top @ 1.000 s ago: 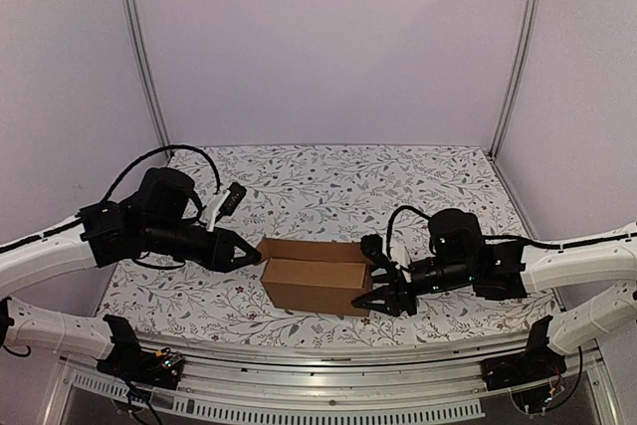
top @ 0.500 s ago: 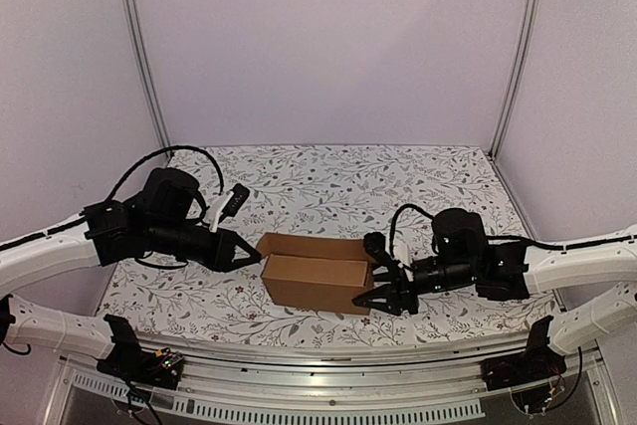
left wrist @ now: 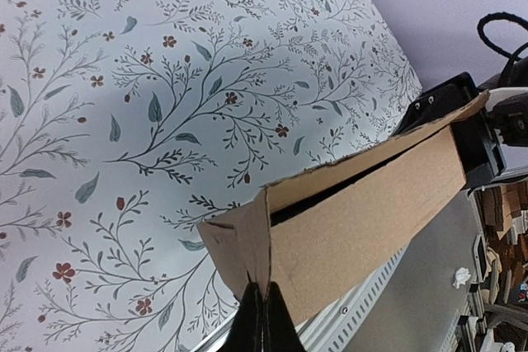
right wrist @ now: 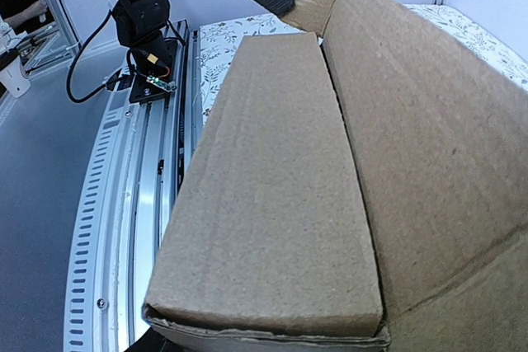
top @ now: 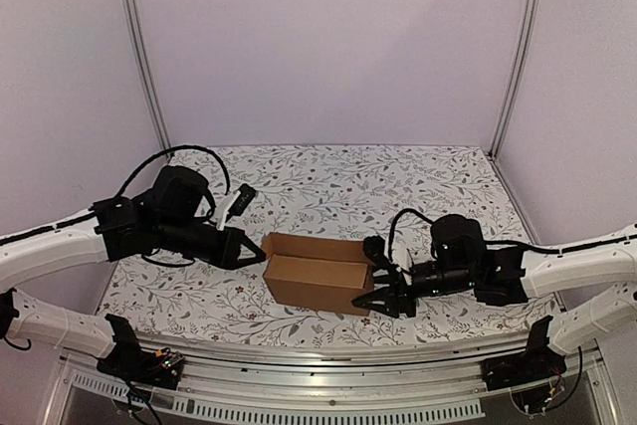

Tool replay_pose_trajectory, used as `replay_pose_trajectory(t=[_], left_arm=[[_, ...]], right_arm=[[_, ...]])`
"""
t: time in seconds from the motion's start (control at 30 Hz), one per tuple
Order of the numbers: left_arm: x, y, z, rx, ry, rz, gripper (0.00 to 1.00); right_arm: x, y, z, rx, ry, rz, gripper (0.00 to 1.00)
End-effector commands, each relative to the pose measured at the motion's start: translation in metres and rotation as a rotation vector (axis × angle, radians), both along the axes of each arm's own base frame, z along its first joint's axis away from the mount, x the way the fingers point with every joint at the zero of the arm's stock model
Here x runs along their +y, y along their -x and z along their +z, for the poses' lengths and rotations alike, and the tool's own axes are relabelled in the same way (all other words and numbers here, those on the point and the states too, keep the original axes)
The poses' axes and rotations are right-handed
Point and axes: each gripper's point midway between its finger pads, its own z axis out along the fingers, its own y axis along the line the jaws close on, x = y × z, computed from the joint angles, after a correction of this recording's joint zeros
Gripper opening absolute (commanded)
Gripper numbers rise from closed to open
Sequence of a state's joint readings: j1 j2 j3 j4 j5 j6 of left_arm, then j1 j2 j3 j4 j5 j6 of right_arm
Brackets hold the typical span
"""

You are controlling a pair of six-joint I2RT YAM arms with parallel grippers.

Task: Fold the paper box

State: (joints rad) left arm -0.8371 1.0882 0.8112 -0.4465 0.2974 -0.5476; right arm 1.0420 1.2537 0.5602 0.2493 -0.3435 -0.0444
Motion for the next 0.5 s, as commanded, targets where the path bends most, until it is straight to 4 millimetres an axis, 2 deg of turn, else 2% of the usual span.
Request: replay_pose_trajectory(t=[0.0,0.17,0.47], left_arm=[[-0.015,0.007,0.014,-0.002,0.056,-0.044,0.0],[-0.018,0.013,0.004,0.012,0.048,-0.055,0.0],[-0.009,0.022,-0.028,0.03,-0.029,-0.039,0.0]], right_arm=[[0.003,-0.009,-0.004,-0.023,-0.013,-0.053,0.31],[0.004,-0.016,-0.005,-0.027,-0.017,-0.092,0.31],[0.007,-0.025,-0.009,-0.004,-0.046,-0.149,0.31]])
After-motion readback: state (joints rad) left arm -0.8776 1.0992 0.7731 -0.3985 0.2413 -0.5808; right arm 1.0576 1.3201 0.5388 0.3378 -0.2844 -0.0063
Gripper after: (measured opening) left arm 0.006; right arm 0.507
